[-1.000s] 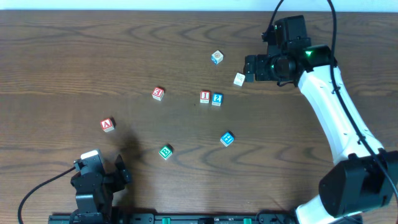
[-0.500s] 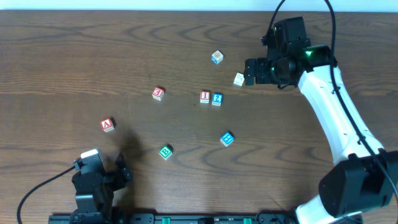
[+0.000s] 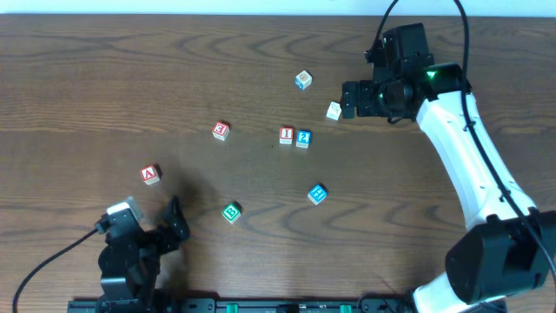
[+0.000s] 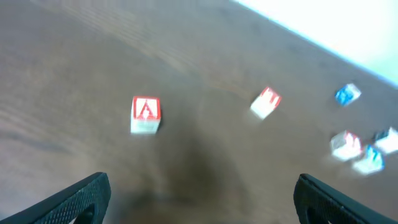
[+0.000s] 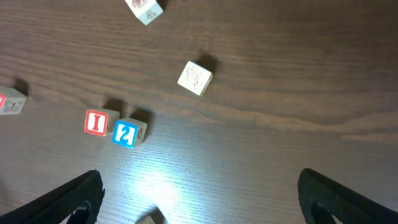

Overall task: Spell out Ai2
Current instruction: 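Move the left gripper to the red A block and grasp it, then carry the red A block and place it left of the I block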

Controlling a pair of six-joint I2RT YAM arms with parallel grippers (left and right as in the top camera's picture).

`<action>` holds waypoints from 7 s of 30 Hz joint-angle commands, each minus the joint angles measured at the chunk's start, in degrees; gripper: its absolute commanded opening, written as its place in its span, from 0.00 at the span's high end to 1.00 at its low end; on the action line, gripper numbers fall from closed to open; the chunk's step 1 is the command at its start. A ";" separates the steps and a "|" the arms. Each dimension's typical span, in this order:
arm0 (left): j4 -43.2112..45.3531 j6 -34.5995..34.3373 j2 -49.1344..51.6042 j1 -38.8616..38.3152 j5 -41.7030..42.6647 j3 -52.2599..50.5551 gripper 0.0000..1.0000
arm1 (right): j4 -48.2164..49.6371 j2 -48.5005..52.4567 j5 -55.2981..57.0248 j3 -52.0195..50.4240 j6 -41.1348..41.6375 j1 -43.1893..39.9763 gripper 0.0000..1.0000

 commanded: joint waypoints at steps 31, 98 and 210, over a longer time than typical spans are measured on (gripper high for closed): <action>-9.99 -3.45 92.11 1.57 -9.42 46.18 0.05 | 1.66 -0.76 -0.46 0.42 -0.70 -0.09 0.01; 5.33 -16.33 94.86 5.27 -6.40 36.09 0.52 | 2.67 -0.76 -0.66 0.42 0.46 -0.09 0.01; 8.46 -0.50 113.20 -30.42 -1.03 62.75 0.91 | 8.94 -0.74 -1.09 0.42 0.39 -6.47 0.01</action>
